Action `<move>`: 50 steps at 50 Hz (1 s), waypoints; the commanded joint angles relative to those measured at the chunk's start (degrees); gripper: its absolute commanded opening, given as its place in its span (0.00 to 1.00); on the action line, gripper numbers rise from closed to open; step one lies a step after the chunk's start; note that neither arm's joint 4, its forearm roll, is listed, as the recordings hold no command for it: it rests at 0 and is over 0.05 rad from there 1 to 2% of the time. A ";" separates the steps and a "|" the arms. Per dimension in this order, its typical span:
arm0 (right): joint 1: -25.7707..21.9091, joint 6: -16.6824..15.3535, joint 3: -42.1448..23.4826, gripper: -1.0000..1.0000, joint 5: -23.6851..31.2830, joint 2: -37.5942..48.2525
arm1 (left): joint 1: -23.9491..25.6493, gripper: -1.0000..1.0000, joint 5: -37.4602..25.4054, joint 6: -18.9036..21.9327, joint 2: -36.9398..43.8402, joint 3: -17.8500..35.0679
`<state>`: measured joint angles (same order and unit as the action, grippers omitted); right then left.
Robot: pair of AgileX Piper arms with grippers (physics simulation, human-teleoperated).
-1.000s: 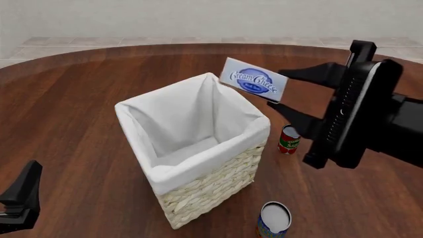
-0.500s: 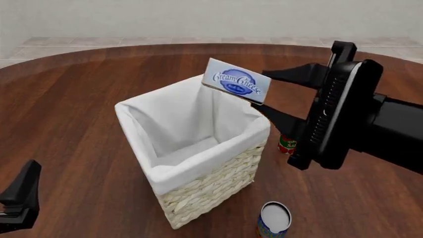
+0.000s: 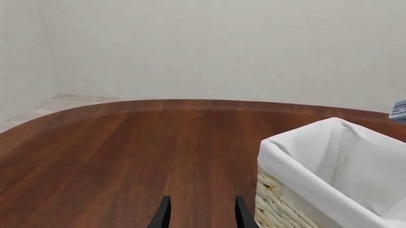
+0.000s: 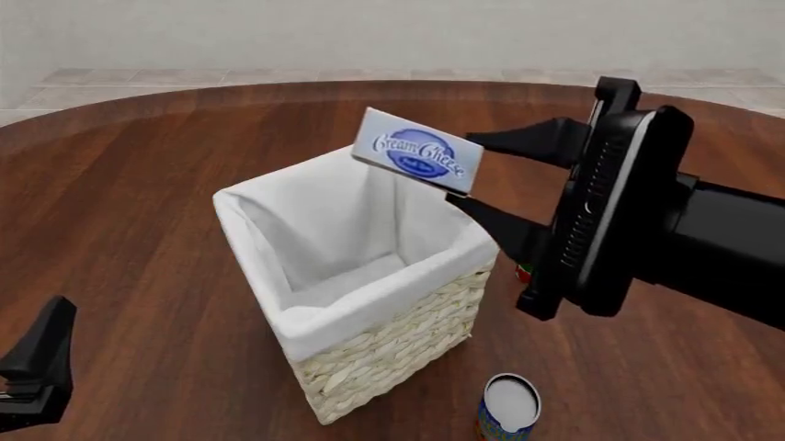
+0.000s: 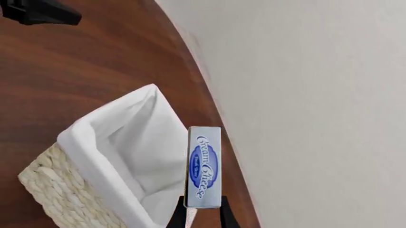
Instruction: Pick up the cream cheese box, and put it in the basket.
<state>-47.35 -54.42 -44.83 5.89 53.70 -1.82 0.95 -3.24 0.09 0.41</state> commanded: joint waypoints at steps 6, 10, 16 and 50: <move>-1.38 2.48 -1.36 0.00 -0.34 0.53 | 0.02 1.00 -0.03 -0.03 0.01 -0.07; -1.85 2.76 -1.71 0.00 -0.56 0.90 | -0.03 1.00 0.00 -0.04 -0.01 -0.05; -2.13 3.69 -2.02 0.00 -0.47 1.32 | -0.08 1.00 0.00 -0.04 -0.02 -0.04; -4.12 11.33 -5.63 0.00 4.90 2.91 | -0.12 1.00 0.00 -0.09 -0.01 0.09</move>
<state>-50.96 -45.87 -49.31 9.65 56.35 -1.94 0.94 -3.31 0.09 0.48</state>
